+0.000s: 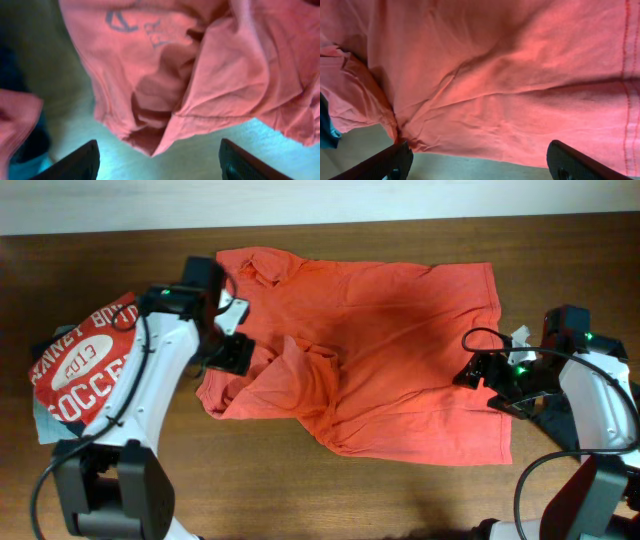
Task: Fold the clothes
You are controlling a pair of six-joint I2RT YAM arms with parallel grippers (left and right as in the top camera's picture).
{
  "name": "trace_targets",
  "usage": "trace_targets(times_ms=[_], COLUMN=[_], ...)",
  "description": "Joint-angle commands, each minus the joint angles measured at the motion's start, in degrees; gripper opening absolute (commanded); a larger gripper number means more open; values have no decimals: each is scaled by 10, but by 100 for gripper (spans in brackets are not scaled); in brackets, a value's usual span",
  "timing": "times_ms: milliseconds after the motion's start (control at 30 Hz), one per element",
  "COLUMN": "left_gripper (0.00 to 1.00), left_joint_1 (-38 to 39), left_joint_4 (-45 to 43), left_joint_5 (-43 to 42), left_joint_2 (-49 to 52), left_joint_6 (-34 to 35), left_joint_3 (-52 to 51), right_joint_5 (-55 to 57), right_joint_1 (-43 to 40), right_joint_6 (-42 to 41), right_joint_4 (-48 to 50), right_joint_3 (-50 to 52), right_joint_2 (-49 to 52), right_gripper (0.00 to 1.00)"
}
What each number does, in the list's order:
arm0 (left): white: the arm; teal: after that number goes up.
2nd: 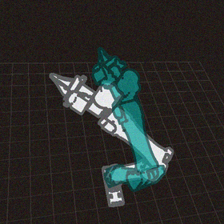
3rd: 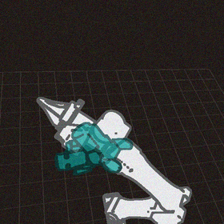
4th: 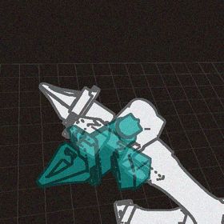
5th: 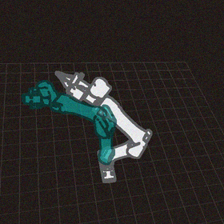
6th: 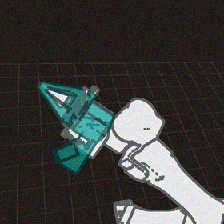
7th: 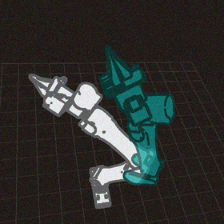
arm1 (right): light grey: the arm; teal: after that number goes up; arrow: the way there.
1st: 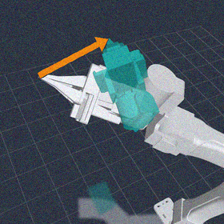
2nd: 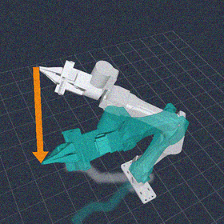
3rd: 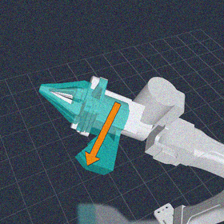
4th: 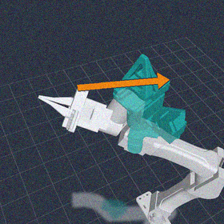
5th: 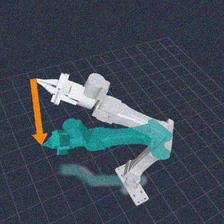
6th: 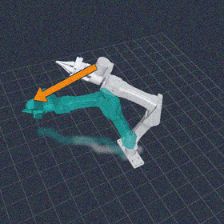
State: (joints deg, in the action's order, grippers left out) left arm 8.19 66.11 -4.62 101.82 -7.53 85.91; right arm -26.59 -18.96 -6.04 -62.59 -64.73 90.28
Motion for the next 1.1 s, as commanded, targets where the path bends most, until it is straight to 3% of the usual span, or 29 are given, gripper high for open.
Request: trace_targets(times_ms=[0,233,300,467,567,733,867,1000,1067], left_gripper=[74,73,69,50,43,1,0,0,1], left_joint_1=[-24,-27,-27,-27,-26,-26,-38,-63,-73], left_joint_4=[-17,-66,-70,-69,-68,-64,-45,-35,-35], left_joint_5=[-131,-146,-147,-155,-162,-151,-102,-90,-91], left_joint_2=[19,56,76,119,135,141,141,139,139], left_joint_6=[2,-13,-13,-13,-13,-16,-16,-16,-16], left_joint_3=[-39,-64,-64,-64,-64,-64,-59,-58,-58], right_joint_5=[28,33,33,41,75,110,111,136,136], right_joint_1=[2,2,2,2,2,2,2,2,2], right_joint_6=[-5,-5,-5,-5,-5,-33,-33,-42,-44], right_joint_4=[0,1,1,0,0,7,15,23,30], right_joint_3=[-8,-8,-8,-8,-8,-6,1,6,6], right_joint_2=[-2,-2,-2,-2,-1,3,18,52,75], right_gripper=[91,91,91,92,92,93,91,67,44])
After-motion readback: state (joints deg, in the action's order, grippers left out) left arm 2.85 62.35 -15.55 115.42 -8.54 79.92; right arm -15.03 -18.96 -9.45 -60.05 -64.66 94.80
